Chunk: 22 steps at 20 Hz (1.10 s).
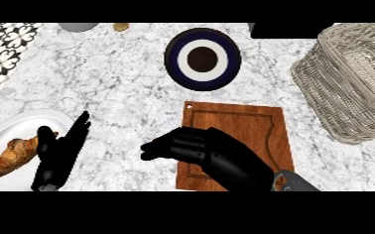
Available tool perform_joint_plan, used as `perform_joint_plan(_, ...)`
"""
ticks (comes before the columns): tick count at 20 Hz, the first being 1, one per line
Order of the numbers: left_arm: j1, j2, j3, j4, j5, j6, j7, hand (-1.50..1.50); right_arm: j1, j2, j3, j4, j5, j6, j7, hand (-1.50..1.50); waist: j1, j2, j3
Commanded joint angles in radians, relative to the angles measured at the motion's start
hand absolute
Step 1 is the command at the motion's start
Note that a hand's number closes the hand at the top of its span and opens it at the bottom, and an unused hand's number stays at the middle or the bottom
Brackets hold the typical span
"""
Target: Pick the tomato from the cutting board and place it in the basket
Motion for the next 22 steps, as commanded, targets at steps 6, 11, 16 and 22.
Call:
perform_joint_plan(6, 0.076, -0.019, -0.017, 0.035, -0.012, 0.008, 0.011, 0.0, -0.328, -0.239, -0.145, -0.17, 0.125, 0.226, 0.395, -1.5, -0.019, 0.009, -0.01)
perform_joint_plan(11, 0.054, -0.013, 0.017, 0.077, 0.008, -0.015, -0.009, 0.0, -0.459, -0.33, -0.224, -0.215, -0.083, 0.457, 0.548, -1.5, -0.022, 0.015, -0.011)
perform_joint_plan(16, 0.074, -0.015, -0.007, 0.034, -0.01, -0.01, 0.015, 0.0, -0.517, -0.448, -0.27, -0.161, -0.32, 0.668, 0.626, -1.5, -0.013, 0.017, -0.009)
perform_joint_plan(22, 0.097, -0.029, 0.004, 0.063, -0.016, -0.021, -0.037, 0.0, -0.57, -0.533, -0.309, -0.141, -0.472, 0.79, 0.689, -1.5, -0.008, 0.02, -0.008)
